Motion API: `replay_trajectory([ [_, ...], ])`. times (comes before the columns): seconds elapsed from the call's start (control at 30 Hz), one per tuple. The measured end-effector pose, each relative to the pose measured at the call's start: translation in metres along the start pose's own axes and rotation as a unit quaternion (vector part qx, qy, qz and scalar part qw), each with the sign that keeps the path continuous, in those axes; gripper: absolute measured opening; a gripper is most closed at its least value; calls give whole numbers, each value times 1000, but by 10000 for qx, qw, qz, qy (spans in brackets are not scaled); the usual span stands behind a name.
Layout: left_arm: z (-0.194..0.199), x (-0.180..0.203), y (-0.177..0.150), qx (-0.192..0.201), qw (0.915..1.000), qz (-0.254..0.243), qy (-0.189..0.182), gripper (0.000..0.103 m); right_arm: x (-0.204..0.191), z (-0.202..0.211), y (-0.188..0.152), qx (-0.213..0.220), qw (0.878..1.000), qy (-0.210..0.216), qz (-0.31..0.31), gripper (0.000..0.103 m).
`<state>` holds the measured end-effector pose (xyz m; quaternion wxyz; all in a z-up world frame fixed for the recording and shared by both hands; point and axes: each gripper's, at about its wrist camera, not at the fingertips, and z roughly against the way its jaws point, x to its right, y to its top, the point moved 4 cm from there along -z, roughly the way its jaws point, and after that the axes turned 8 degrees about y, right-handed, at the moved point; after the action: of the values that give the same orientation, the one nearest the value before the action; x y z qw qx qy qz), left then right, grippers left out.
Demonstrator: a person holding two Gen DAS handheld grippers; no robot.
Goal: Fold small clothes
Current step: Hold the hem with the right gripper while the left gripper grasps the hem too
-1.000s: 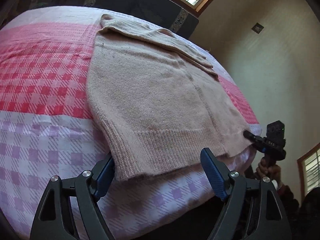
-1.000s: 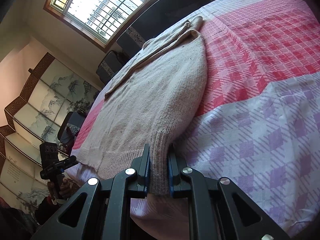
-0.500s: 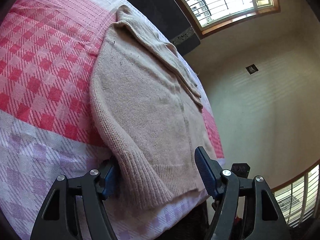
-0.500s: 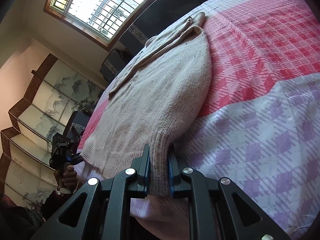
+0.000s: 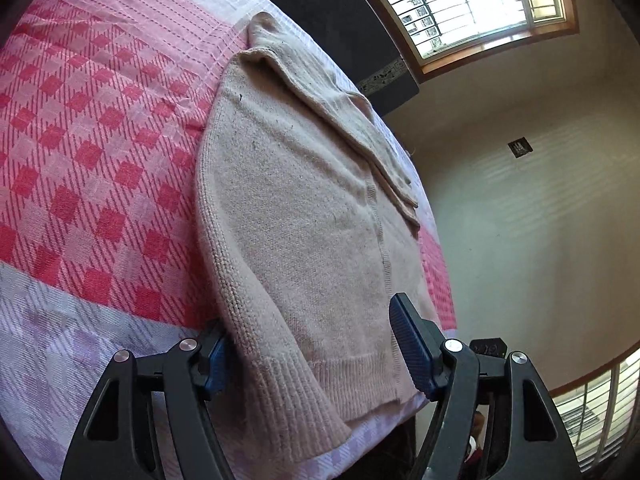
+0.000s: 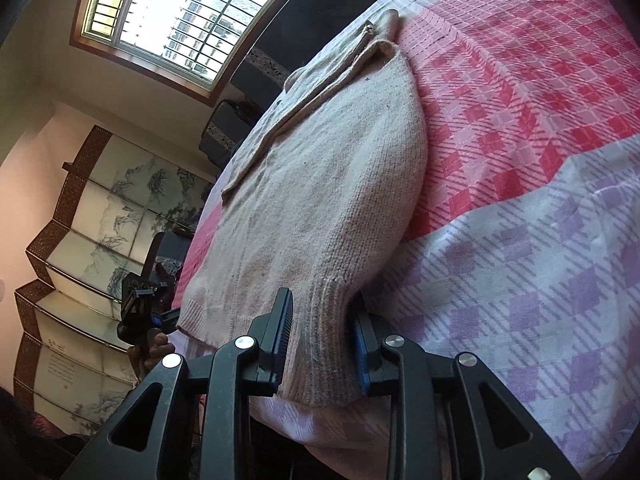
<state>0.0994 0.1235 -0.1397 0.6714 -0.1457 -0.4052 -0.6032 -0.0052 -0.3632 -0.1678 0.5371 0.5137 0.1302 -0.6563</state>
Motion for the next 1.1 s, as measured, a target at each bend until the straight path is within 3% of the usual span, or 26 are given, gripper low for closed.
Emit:
replay_trajectory([
  [0.2,-4,5,-15,-538,9957,-175,-727,70,0,-3,2,-43,9999,83,-48,26],
  [0.23,-4,7,-15,-544,9958,-217,-697,70,0,-3,2,-28,10000,78,-42,26],
  [0.37,-6,12,-17,-274,9977,-623,70,70,-2,-5,1,-75,10000,40,12,25],
  [0.5,-4,12,-21,-214,9976,-644,163,70,-4,-5,-1,-93,9999,95,-19,25],
  [0.53,-4,12,-23,-189,9975,-663,160,68,-3,-4,-1,-84,9999,131,-46,24],
  [0.6,-6,15,-27,-211,9957,-856,293,40,-1,-4,0,-86,9999,101,-59,20],
  [0.63,-8,16,-29,-209,9940,-971,463,14,1,-4,0,-97,9999,39,-49,15],
  [0.77,-1,18,-34,29,9936,-1004,525,9,4,-4,-2,-145,9999,-47,-76,11],
  [0.9,20,19,-26,366,9975,-604,92,8,8,5,2,3,9968,552,-572,11],
  [1.1,54,22,-2,1051,9939,-338,-55,8,-15,23,25,314,9939,923,-506,11],
])
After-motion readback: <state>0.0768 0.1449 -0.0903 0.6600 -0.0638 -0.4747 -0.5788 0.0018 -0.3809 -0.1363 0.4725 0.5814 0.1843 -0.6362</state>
